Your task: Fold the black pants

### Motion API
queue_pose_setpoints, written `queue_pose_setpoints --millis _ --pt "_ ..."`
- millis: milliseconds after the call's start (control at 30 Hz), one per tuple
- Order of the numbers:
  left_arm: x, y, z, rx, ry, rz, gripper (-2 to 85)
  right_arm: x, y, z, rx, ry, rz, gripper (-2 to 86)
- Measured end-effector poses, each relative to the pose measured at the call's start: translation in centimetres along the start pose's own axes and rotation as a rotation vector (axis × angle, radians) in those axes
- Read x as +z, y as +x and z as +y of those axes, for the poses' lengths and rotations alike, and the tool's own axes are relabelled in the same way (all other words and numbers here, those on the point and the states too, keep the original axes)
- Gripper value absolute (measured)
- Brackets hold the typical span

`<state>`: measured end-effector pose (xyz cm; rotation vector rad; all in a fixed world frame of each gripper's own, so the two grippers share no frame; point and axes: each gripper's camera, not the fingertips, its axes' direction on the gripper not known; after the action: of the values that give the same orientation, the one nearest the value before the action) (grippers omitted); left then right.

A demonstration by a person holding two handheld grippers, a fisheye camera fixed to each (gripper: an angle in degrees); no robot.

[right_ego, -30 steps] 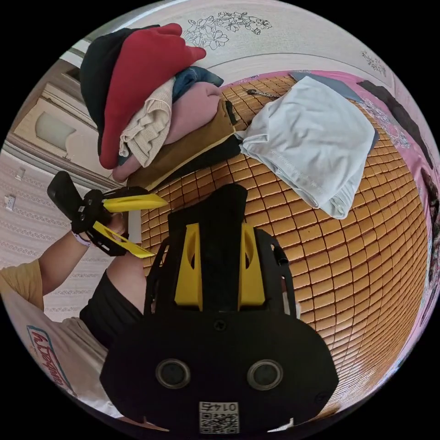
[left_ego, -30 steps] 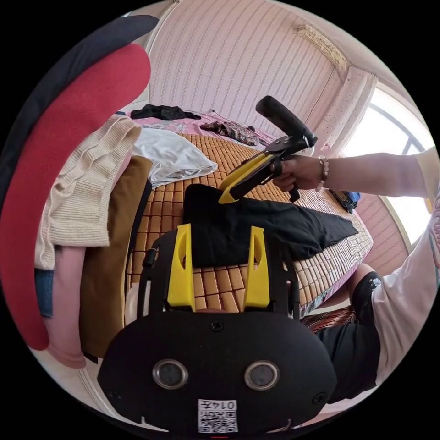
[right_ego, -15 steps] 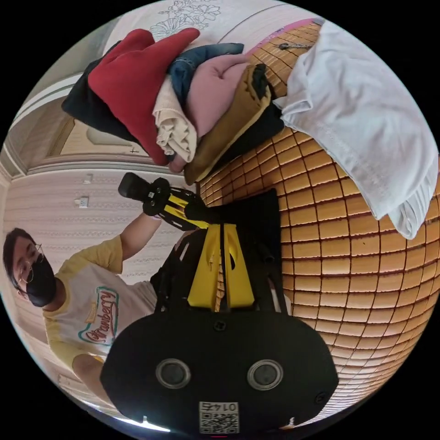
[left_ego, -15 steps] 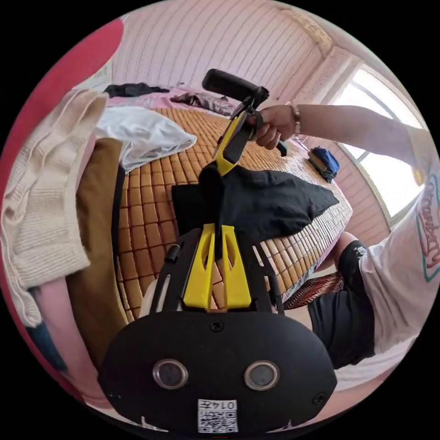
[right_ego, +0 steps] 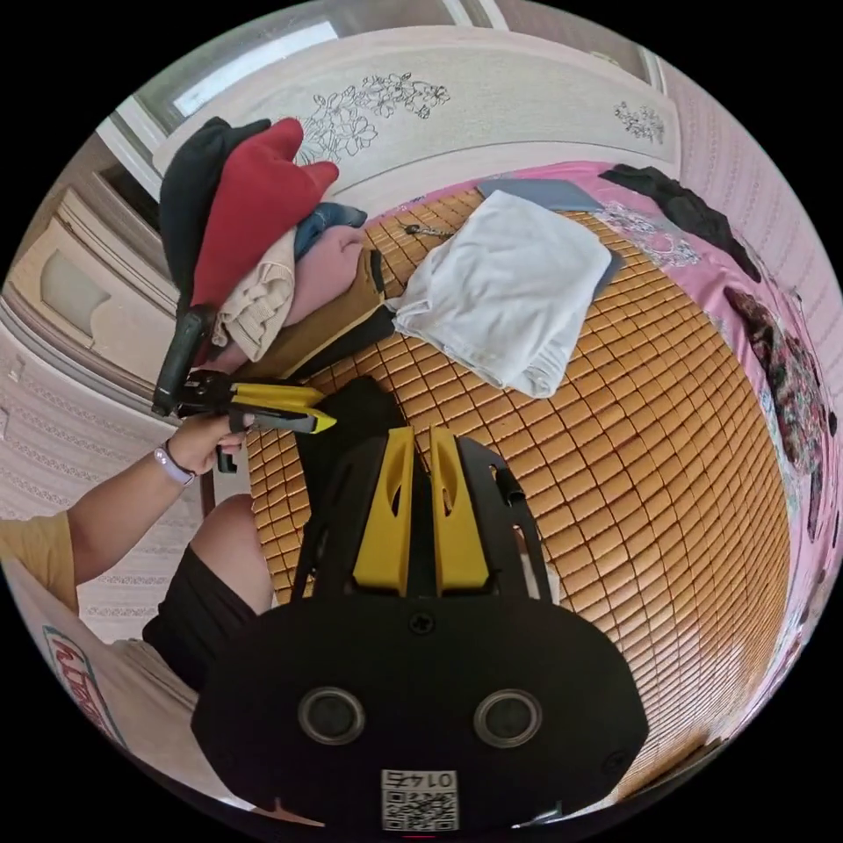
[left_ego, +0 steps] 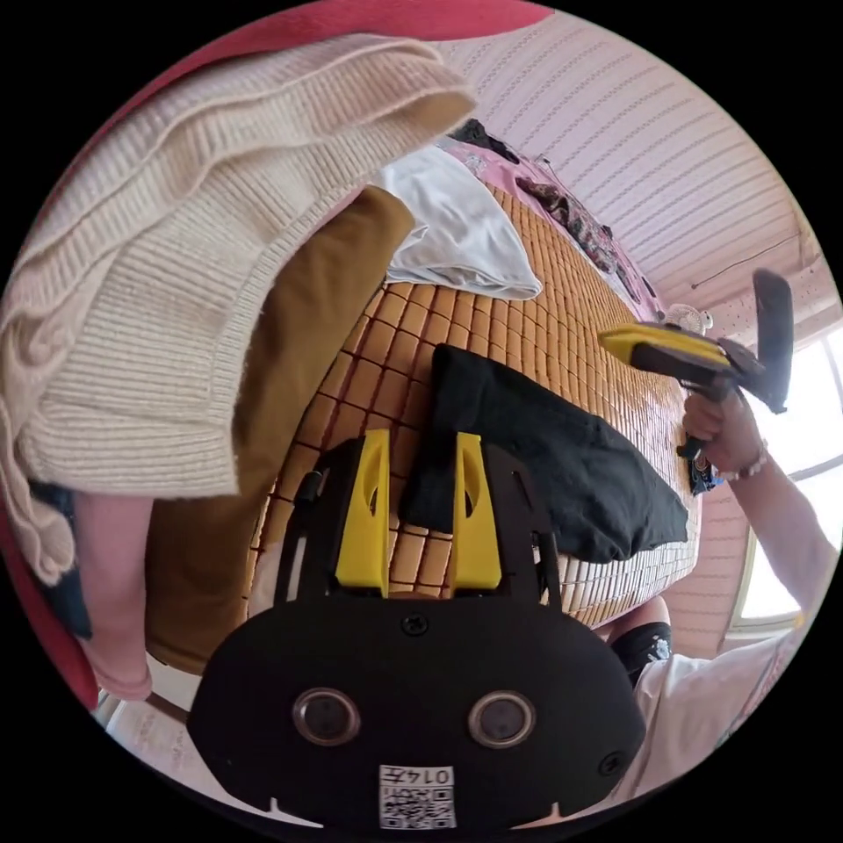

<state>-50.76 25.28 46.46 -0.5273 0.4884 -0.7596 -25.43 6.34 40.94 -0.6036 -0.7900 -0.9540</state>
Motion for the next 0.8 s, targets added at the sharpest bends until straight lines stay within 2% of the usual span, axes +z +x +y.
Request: queue_pose_setpoints --millis 133,200,267,333,433,500,567,633,800 --pt "-2.4 2.0 2.3 0.066 0.091 -0.086 8.3 -6.1 4.1 13.4 0.205 0.015 0.16 -0.4" --pt "-4.0 3.9 5.3 0.125 0.122 -0.144 3.2 -7.5 5.5 20.0 0.36 -0.032 0.252 -0.5" --pt "-4.4 6.0 7.5 0.19 0.113 -0.119 0.2 -8.2 6.9 27.7 0.638 -0.059 0.229 -0.5" --pt "-3.8 9.4 9.6 0.264 0.106 -0.087 -0.5 -7.7 7.1 31.3 0.738 -0.078 0.192 -0.5" --pt "0.1 17.5 12.4 0.445 0.01 0.013 -0.9 -6.5 7.1 32.4 0.717 -0.151 0.176 -0.4" --pt "4.6 24.7 14.2 0.559 -0.064 0.132 -0.9 -6.4 7.1 30.8 0.639 -0.148 0.192 -0.4" --pt "7.9 30.3 15.1 0.656 -0.128 0.172 -1.0 -5.7 7.9 27.2 0.523 -0.194 0.217 -0.5" --pt "11.0 35.4 15.4 0.737 -0.175 0.169 -1.0 -4.9 8.8 24.1 0.437 -0.248 0.241 -0.5" --pt "19.2 45.1 15.3 0.844 -0.219 -0.036 -1.0 -1.8 12.1 17.6 0.357 -0.399 0.222 -0.6"
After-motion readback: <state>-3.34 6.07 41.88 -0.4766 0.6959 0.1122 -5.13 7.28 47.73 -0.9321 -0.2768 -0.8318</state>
